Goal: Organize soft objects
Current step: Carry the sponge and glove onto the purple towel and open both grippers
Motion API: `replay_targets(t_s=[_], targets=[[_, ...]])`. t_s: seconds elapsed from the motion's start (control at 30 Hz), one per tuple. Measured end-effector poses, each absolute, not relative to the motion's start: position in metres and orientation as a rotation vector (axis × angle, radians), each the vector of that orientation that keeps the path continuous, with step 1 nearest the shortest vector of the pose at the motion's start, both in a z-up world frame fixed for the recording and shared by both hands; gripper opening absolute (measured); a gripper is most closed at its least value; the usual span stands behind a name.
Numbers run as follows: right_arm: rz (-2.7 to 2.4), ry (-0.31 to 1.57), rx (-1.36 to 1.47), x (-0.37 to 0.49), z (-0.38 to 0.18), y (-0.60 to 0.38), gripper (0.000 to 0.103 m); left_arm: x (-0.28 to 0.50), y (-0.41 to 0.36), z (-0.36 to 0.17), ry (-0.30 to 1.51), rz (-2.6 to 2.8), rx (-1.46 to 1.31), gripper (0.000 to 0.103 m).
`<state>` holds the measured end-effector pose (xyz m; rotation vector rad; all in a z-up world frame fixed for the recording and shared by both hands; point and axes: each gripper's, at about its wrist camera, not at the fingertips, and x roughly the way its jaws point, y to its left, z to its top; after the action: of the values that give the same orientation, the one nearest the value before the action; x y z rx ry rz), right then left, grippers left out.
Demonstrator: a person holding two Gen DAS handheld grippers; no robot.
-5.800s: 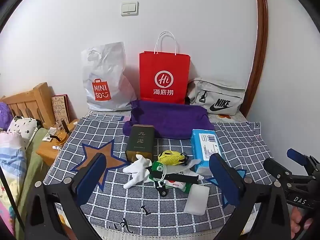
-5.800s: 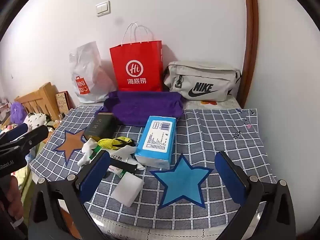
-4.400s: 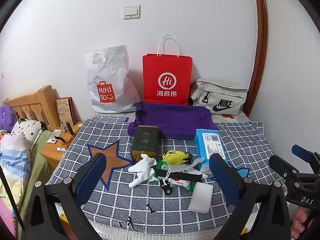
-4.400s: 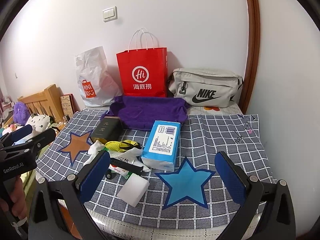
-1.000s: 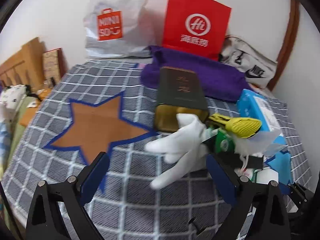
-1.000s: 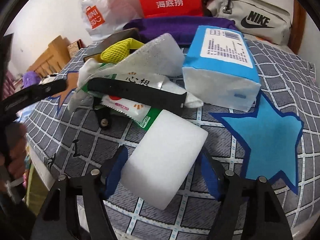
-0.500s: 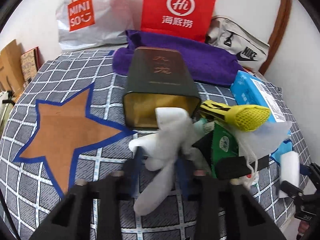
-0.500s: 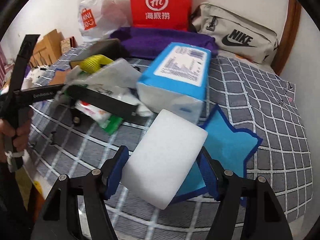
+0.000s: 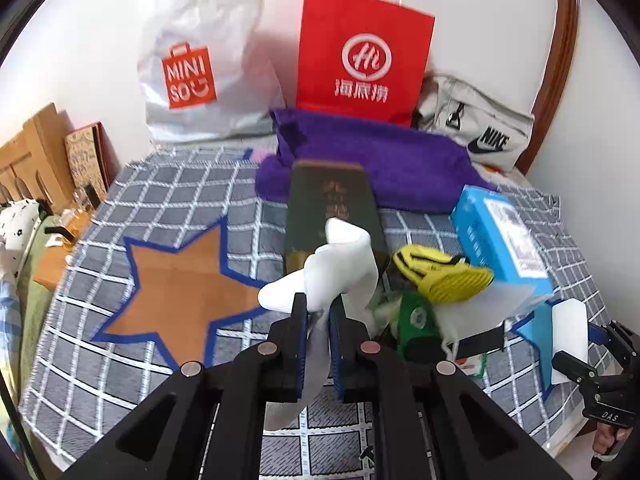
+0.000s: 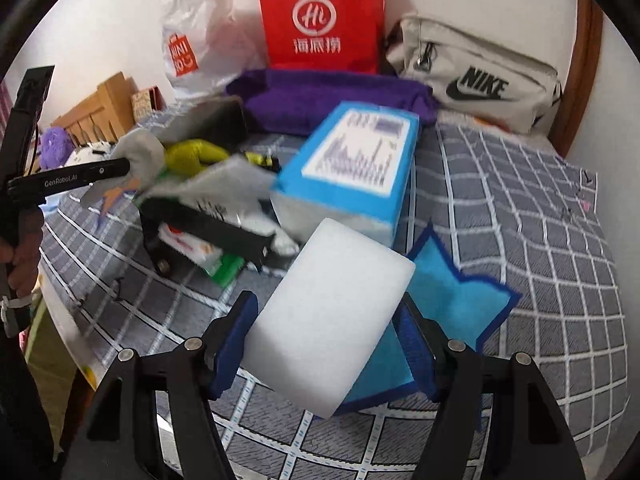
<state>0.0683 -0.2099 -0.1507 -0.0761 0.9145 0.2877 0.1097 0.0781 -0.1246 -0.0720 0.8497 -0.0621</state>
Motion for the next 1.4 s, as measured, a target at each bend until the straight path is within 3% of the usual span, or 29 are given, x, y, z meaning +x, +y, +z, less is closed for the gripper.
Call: replay_targets(t_s=[0.7,1.4], targets=[[0.332,0.812,-0.115,0.100,-0.078,-0.212,0.069,0.124,0.065,-0.040,0.746,-0.049,-0.048,0.010],[0.363,0.787,-0.065,0.236,-0.052,-0.210,0.069,0.238,0.055,-0.036,0.783,-0.046,-0.063,0.010]])
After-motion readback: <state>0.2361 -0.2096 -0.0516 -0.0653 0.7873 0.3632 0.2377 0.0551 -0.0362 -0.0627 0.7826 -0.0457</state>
